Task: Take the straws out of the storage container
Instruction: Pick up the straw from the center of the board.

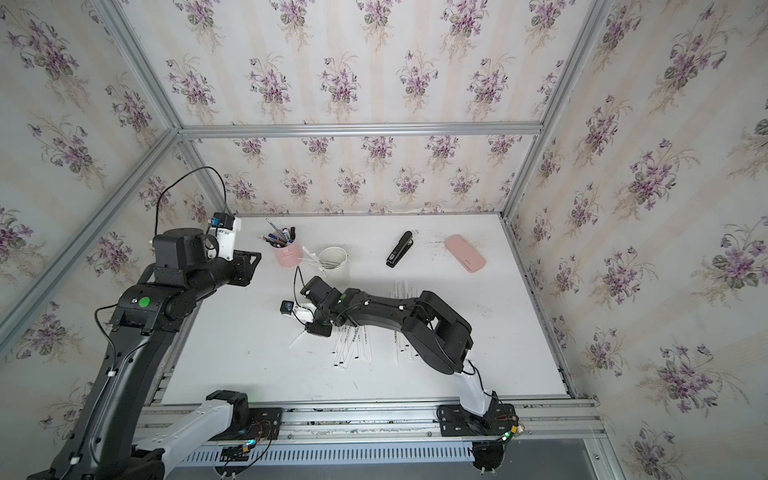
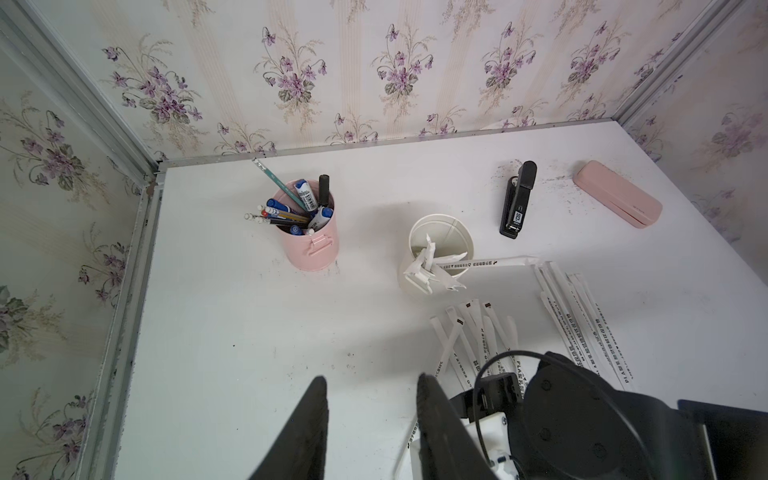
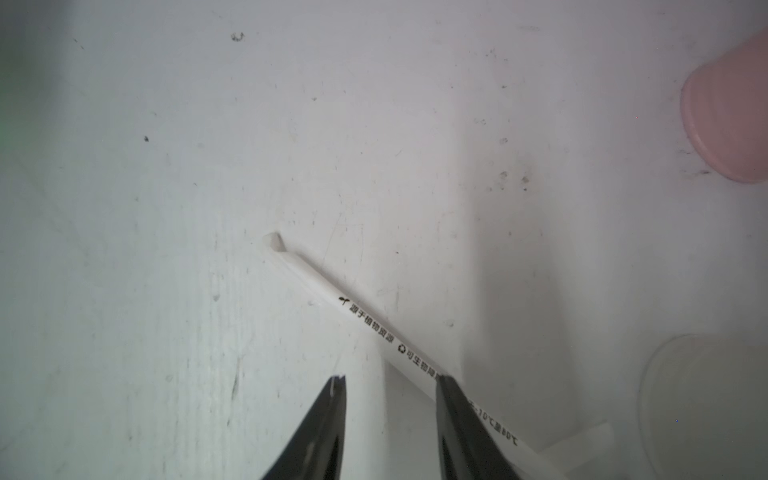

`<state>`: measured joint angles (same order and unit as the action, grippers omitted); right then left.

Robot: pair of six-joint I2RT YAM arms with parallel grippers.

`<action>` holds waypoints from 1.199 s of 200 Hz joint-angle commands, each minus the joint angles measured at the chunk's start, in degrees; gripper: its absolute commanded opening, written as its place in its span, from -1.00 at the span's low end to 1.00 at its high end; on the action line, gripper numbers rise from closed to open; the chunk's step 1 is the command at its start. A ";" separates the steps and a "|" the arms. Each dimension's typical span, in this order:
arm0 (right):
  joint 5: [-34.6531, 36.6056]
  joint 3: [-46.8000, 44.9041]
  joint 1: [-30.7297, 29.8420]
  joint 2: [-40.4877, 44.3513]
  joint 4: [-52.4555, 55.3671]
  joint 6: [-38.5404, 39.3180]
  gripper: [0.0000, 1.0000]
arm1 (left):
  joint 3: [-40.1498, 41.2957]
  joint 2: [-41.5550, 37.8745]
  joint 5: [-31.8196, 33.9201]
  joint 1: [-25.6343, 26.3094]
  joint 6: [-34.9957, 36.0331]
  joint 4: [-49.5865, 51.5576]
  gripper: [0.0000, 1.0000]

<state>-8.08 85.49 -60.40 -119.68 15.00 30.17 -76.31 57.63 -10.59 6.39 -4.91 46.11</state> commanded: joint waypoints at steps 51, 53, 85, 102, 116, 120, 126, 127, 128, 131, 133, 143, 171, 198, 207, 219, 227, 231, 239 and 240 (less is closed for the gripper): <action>3.58 3.66 0.02 -4.76 4.58 7.21 -0.13 | 0.23 -0.50 -3.74 -0.13 -0.37 -2.34 -0.26; 3.63 3.70 0.02 -4.84 4.46 7.25 -0.12 | 0.27 -0.54 -3.78 -0.17 -0.39 -2.34 -0.26; 4.30 5.39 0.04 -6.23 4.74 8.66 -0.10 | 0.46 -0.53 -4.04 -0.24 -0.37 -2.51 -0.25; 4.48 6.74 0.02 -7.50 5.73 9.28 -0.11 | 0.38 -0.19 -4.55 -0.33 -0.54 -2.57 -0.26; 4.17 7.83 0.02 -8.42 6.30 9.62 -0.11 | 0.42 -0.10 -4.69 -0.41 -0.50 -2.53 -0.26; 4.09 8.26 0.03 -8.72 6.55 9.72 -0.11 | 0.46 -0.07 -4.74 -0.42 -0.51 -2.51 -0.26; 3.83 8.90 0.02 -9.26 7.30 9.82 -0.12 | 0.47 -0.06 -4.78 -0.42 -0.45 -2.52 -0.25; 3.84 9.08 0.02 -9.39 7.44 9.77 -0.12 | 0.46 -0.06 -4.74 -0.42 -0.50 -2.52 -0.25; 3.76 9.25 0.02 -9.50 7.56 9.79 -0.13 | 0.51 -0.06 -4.77 -0.42 -0.48 -2.60 -0.25; 3.57 9.68 0.02 -9.82 8.09 9.89 -0.14 | 0.55 -0.06 -4.79 -0.42 -0.46 -2.62 -0.25; 3.48 9.93 0.02 -9.90 8.32 9.86 -0.14 | 0.55 -0.06 -4.79 -0.46 -0.46 -2.61 -0.25; 2.80 10.63 0.04 -10.33 9.17 9.94 -0.20 | 0.62 0.02 -4.83 -0.50 -0.46 -2.69 -0.25; -0.35 11.89 0.02 -10.44 10.87 9.99 -0.50 | 0.57 0.12 -5.31 -0.60 -0.53 -2.61 -0.25; -1.58 13.59 -0.10 -10.95 12.47 9.64 -0.70 | 0.55 -0.06 -5.71 -0.85 -0.48 -2.75 -0.25; -1.46 13.23 -0.23 -10.75 11.94 9.55 -0.74 | 0.60 -0.09 -5.71 -0.90 -0.54 -2.78 -0.25; -1.15 12.84 -0.33 -10.36 11.10 9.54 -0.79 | 0.56 -0.14 -5.82 -0.97 -0.55 -2.82 -0.25; -0.76 12.68 -0.40 -10.16 10.46 9.55 -0.82 | 0.55 -0.21 -5.92 -1.02 -0.63 -2.82 -0.25; -0.56 12.52 -0.39 -9.99 10.05 9.55 -0.83 | 0.56 -0.23 -5.92 -1.03 -0.63 -2.84 -0.25; 0.01 12.10 -0.58 -9.57 8.98 9.63 -0.84 | 0.58 -0.30 -6.02 -1.04 -0.63 -2.86 -0.25; 0.09 11.99 -0.63 -9.50 8.85 9.59 -0.84 | 0.57 -0.31 -6.02 -1.03 -0.63 -2.91 -0.24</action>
<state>-8.38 98.24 -60.69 -130.15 25.32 40.18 -75.79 57.56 -15.73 5.52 -5.13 45.32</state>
